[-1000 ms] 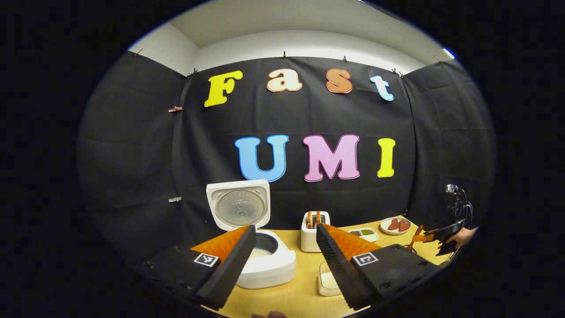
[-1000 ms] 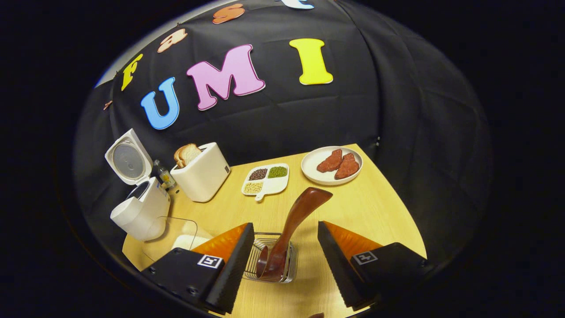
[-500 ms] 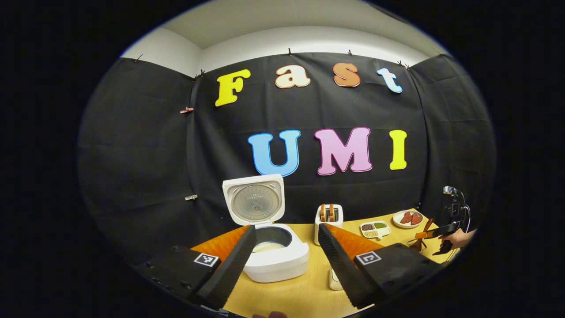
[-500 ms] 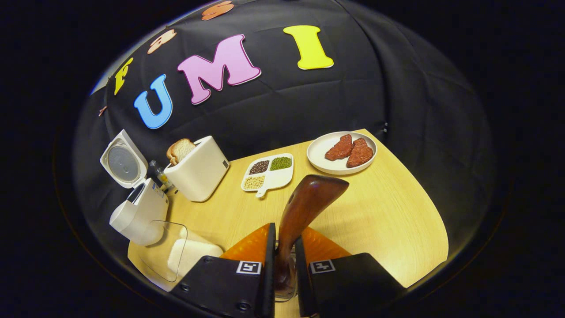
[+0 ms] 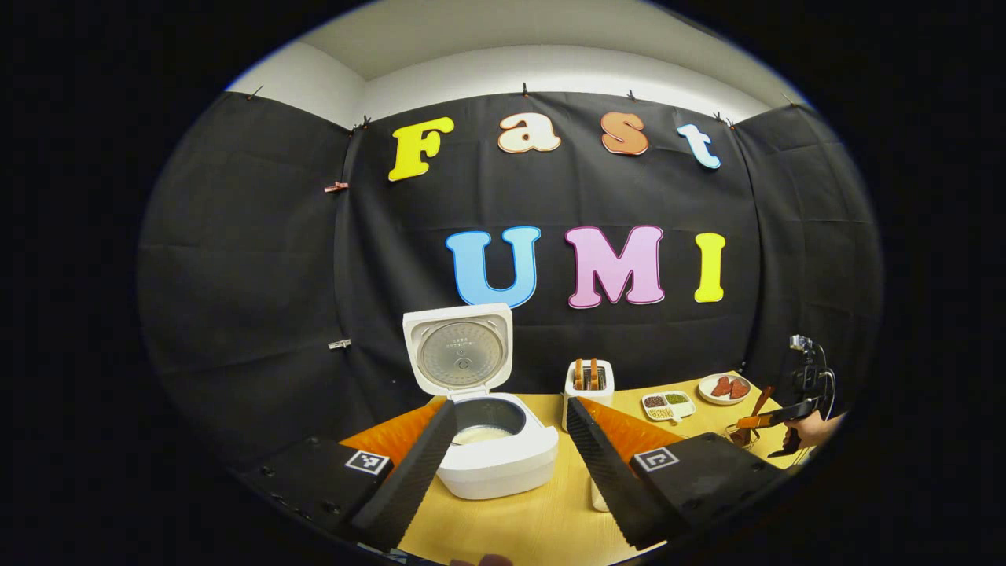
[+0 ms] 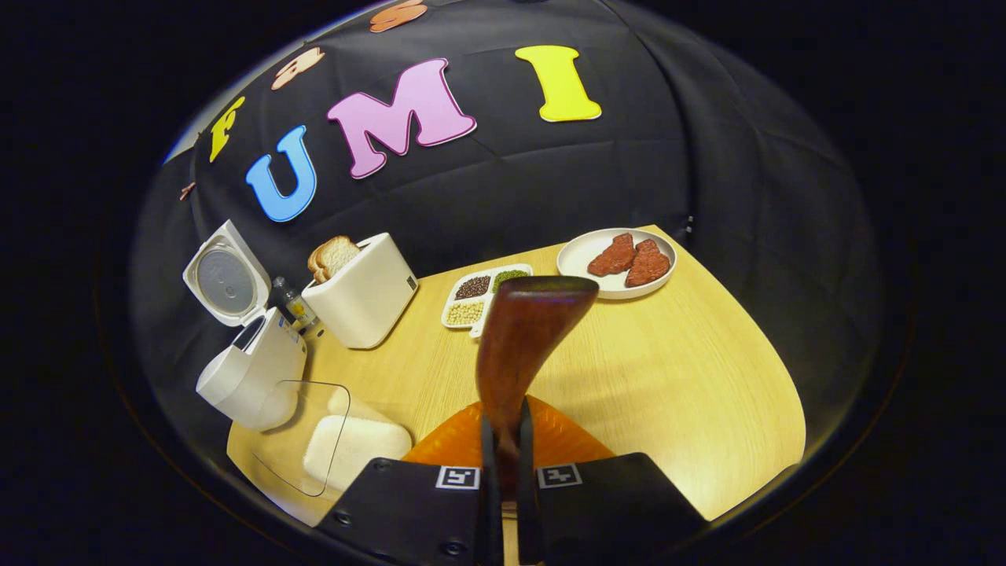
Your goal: Close the left gripper, press the button to open the rice cooker; take a wooden spoon from the chopstick holder with the right hand, scoop a spoonful of rice and pour it into the rice cooker, then put the wooden spoon back into the chopstick holder.
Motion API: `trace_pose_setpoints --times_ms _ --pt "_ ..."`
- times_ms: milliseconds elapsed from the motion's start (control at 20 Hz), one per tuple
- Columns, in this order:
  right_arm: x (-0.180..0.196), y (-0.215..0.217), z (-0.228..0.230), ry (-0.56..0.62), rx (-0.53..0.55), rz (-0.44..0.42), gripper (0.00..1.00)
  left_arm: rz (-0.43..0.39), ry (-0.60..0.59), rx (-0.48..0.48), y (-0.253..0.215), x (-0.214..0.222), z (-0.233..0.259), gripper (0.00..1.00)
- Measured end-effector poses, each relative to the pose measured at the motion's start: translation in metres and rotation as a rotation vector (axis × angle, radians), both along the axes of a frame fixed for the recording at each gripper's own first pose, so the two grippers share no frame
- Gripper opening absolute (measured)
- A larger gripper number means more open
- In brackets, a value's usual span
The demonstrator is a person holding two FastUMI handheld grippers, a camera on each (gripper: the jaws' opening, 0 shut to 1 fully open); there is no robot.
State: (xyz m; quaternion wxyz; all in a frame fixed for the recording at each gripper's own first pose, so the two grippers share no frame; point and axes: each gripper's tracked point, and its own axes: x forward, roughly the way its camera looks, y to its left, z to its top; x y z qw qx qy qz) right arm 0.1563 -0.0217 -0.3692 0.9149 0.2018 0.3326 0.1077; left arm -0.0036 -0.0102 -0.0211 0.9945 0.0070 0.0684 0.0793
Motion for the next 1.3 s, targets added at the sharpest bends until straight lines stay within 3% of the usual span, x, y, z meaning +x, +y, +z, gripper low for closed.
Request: trace_pose_setpoints --times_ms 300,450,600,900,1200,1300 --pt "0.01 -0.004 0.083 -0.133 0.015 -0.053 0.12 -0.039 -0.01 -0.005 0.016 -0.006 -0.003 0.97" --pt "0.006 0.027 0.133 -0.213 0.029 -0.014 0.12 -0.066 -0.016 -0.008 0.024 -0.007 -0.006 0.97" --pt "-0.006 0.084 0.165 -0.278 0.051 0.077 0.12 -0.079 -0.018 -0.038 0.035 -0.008 -0.009 0.97" --pt "-0.026 0.179 0.121 -0.249 -0.149 0.218 0.12 -0.096 -0.026 -0.074 0.058 -0.009 -0.015 0.97" --pt "-0.028 0.206 0.046 -0.186 -0.4 0.26 0.12 -0.091 -0.024 -0.069 0.078 -0.006 -0.019 0.97" --pt "-0.034 0.205 0.027 -0.153 -0.434 0.249 0.12 -0.092 -0.017 -0.069 0.08 -0.002 -0.024 0.97"
